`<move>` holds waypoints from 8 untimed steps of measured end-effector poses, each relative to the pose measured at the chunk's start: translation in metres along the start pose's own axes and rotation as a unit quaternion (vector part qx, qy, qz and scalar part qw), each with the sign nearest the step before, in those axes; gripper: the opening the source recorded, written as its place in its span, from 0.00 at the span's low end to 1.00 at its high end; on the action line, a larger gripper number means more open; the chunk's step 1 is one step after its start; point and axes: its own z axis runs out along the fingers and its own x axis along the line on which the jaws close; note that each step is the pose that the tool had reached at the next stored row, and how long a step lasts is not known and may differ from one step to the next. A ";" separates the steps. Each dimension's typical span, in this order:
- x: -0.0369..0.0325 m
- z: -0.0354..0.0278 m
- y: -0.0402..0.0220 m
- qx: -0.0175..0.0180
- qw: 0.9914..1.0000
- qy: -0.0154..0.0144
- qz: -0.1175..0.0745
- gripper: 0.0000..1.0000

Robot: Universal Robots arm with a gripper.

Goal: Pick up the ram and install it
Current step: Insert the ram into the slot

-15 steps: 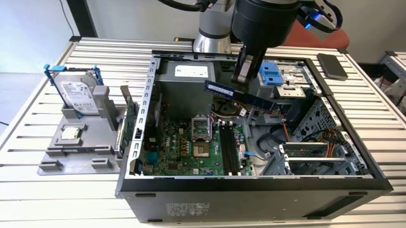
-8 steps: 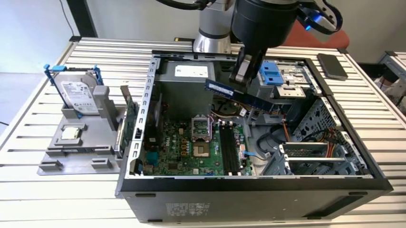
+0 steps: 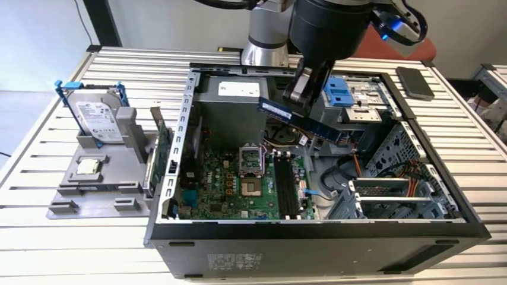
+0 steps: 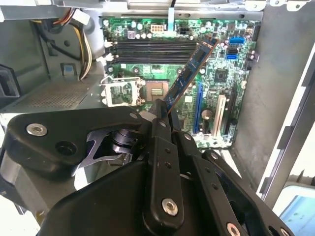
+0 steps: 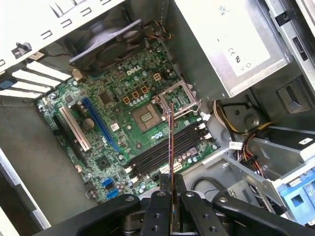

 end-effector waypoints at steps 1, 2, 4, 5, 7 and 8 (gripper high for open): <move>0.0000 0.0000 0.0000 0.000 1.000 0.000 0.005 0.00; 0.0000 0.0000 0.0000 0.000 1.000 0.000 0.009 0.00; 0.0000 0.0000 0.0000 0.001 1.000 0.000 0.018 0.00; 0.0000 0.0000 0.0000 0.001 1.000 0.000 0.023 0.00; 0.0000 0.0000 0.0000 0.001 1.000 0.000 0.031 0.00; 0.0000 0.0001 0.0000 0.001 0.999 -0.001 0.036 0.00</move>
